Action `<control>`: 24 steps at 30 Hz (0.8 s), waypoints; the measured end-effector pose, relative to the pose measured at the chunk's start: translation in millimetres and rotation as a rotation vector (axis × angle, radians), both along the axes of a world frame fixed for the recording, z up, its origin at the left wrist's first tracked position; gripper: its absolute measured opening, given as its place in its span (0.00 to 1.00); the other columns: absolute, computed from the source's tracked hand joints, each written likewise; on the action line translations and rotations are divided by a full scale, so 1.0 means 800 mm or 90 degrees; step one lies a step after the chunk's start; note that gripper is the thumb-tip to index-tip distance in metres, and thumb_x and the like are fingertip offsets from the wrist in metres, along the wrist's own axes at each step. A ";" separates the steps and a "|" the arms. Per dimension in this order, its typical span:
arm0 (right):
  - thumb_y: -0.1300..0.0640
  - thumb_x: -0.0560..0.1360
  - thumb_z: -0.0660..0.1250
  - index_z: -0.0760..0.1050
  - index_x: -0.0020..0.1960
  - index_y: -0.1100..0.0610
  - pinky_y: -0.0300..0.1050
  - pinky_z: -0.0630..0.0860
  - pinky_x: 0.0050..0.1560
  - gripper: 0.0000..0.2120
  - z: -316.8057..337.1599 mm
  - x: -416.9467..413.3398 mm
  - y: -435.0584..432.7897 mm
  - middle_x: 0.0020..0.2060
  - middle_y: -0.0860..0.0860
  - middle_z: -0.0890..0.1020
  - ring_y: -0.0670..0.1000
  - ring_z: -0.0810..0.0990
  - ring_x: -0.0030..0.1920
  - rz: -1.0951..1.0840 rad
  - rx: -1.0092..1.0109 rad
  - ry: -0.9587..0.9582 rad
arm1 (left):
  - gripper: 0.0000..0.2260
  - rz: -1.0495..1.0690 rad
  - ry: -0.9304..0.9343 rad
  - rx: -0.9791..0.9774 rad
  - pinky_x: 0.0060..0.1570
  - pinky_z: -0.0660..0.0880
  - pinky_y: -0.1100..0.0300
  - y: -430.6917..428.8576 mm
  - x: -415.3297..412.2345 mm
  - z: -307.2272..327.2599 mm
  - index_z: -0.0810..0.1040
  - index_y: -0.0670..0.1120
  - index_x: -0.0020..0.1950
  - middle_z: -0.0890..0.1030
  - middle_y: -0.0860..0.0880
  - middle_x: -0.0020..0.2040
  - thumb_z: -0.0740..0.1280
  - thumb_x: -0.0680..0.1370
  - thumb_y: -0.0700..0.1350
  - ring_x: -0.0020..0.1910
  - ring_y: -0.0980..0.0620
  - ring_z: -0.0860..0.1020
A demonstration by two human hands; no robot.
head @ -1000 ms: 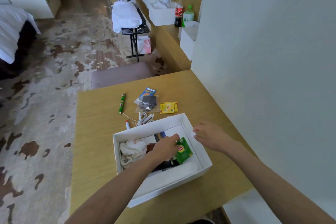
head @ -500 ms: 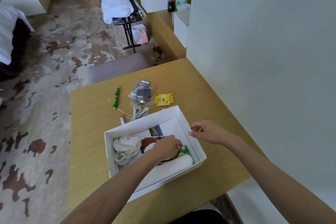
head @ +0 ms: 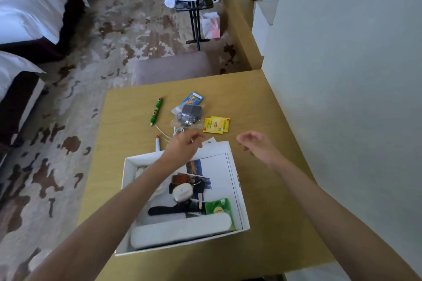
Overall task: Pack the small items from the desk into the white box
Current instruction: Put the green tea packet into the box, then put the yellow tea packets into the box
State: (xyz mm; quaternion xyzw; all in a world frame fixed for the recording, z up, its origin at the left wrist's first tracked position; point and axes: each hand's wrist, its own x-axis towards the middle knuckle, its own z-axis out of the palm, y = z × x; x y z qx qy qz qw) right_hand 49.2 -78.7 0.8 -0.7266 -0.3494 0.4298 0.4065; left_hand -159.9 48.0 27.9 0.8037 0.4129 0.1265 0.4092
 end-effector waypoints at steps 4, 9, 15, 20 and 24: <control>0.49 0.76 0.68 0.78 0.50 0.49 0.38 0.72 0.45 0.05 -0.037 0.012 0.064 0.47 0.47 0.81 0.47 0.79 0.49 -0.008 -0.048 -0.073 | 0.10 0.066 0.038 0.020 0.37 0.72 0.56 0.061 0.023 -0.002 0.80 0.46 0.52 0.81 0.43 0.43 0.60 0.79 0.41 0.35 0.48 0.75; 0.56 0.74 0.71 0.74 0.63 0.55 0.45 0.74 0.48 0.18 -0.074 0.023 0.146 0.60 0.53 0.77 0.50 0.77 0.51 0.084 -0.156 -0.220 | 0.12 -0.051 0.239 0.078 0.50 0.75 0.54 0.120 0.068 -0.044 0.78 0.47 0.58 0.80 0.43 0.56 0.58 0.79 0.44 0.54 0.44 0.77; 0.60 0.70 0.72 0.71 0.68 0.60 0.49 0.66 0.65 0.27 -0.104 0.036 0.206 0.65 0.59 0.74 0.59 0.70 0.66 0.199 -0.179 -0.433 | 0.19 -0.248 0.298 0.179 0.54 0.72 0.48 0.153 0.120 -0.111 0.68 0.45 0.67 0.72 0.45 0.64 0.63 0.77 0.47 0.64 0.43 0.71; 0.54 0.71 0.70 0.70 0.69 0.55 0.48 0.65 0.66 0.28 -0.125 0.044 0.211 0.66 0.56 0.74 0.57 0.70 0.67 0.250 -0.162 -0.470 | 0.28 -0.294 0.393 0.230 0.54 0.72 0.49 0.157 0.138 -0.141 0.61 0.43 0.71 0.70 0.43 0.68 0.68 0.76 0.48 0.66 0.43 0.70; 0.57 0.67 0.74 0.71 0.67 0.56 0.52 0.67 0.65 0.30 -0.133 0.048 0.203 0.65 0.57 0.73 0.59 0.70 0.65 0.208 -0.166 -0.457 | 0.26 -0.247 0.395 0.260 0.56 0.71 0.51 0.158 0.136 -0.145 0.66 0.41 0.67 0.72 0.43 0.64 0.70 0.73 0.47 0.64 0.44 0.70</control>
